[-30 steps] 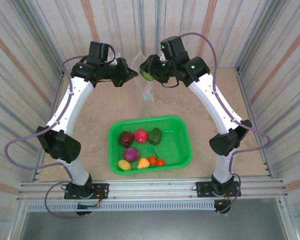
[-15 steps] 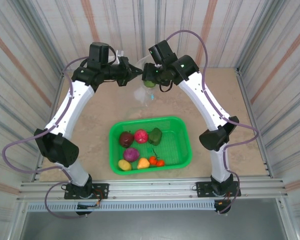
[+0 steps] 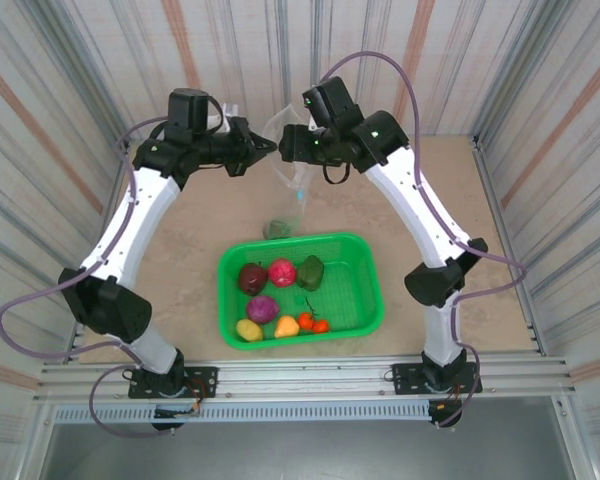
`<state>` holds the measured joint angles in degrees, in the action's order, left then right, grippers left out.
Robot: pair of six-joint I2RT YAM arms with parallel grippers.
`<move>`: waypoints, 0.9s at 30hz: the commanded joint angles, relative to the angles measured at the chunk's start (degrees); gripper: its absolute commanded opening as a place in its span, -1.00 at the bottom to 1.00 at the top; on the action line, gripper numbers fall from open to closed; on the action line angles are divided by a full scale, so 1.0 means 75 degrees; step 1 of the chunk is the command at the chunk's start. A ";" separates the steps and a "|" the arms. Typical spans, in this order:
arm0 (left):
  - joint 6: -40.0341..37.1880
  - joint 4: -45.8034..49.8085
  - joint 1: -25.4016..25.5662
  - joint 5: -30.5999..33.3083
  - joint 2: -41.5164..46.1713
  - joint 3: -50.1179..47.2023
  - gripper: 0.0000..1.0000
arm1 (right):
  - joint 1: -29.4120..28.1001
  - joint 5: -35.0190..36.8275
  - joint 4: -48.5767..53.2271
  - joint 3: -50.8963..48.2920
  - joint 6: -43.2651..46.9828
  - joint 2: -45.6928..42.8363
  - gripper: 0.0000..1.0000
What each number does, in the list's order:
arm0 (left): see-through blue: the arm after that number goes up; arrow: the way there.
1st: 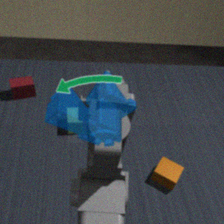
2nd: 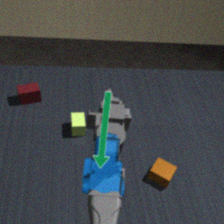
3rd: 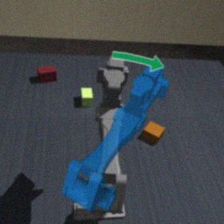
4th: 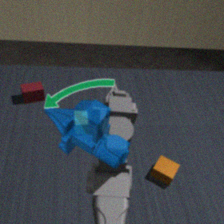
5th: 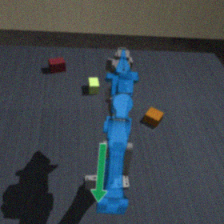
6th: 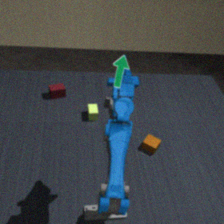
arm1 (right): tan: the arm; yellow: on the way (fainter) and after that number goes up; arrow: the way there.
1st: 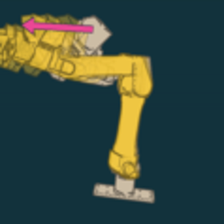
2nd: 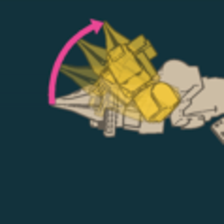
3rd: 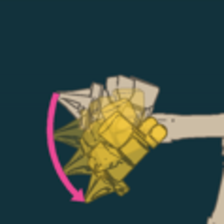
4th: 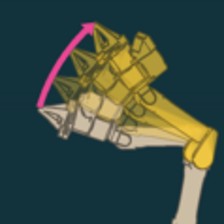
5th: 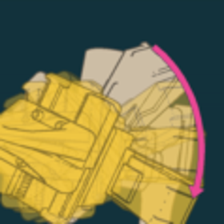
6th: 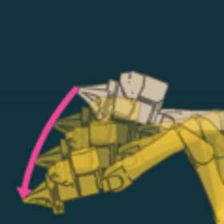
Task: Place the food in the zip-top bag and seal the zipper
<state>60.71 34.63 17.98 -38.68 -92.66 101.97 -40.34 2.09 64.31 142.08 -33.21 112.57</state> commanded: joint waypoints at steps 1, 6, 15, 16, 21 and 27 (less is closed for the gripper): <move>-0.0353 0.0432 -0.0207 0.0164 0.0393 -0.0263 -1.00 | -0.0135 -0.0241 -0.0827 -0.0940 0.0496 -0.1295 0.57; -0.0517 0.0614 -0.0438 0.0229 0.0553 -0.0436 -1.00 | -0.0129 -0.0091 -0.2130 -0.3537 0.0402 -0.3078 0.55; -0.0524 0.0761 -0.0504 0.0291 0.0542 -0.0636 -1.00 | 0.0296 -0.2148 -0.2375 -0.7725 0.0491 -0.4918 0.47; -0.0524 0.0789 -0.0499 0.0302 0.0535 -0.0636 -1.00 | 0.0334 -0.2247 -0.2439 -0.8189 0.0449 -0.4960 0.47; -0.0523 0.0900 -0.0513 0.0340 0.0519 -0.0647 -1.00 | 0.0357 -0.2376 -0.3075 -0.9836 0.0432 -0.4676 0.46; -0.0562 0.1156 -0.0514 0.0287 0.0495 -0.0648 -1.00 | 0.0286 -0.2214 -0.4058 -1.0623 0.0125 -0.3990 0.52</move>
<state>58.04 40.99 14.57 -36.38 -90.30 97.69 -37.89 -13.80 39.20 62.92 -31.14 81.21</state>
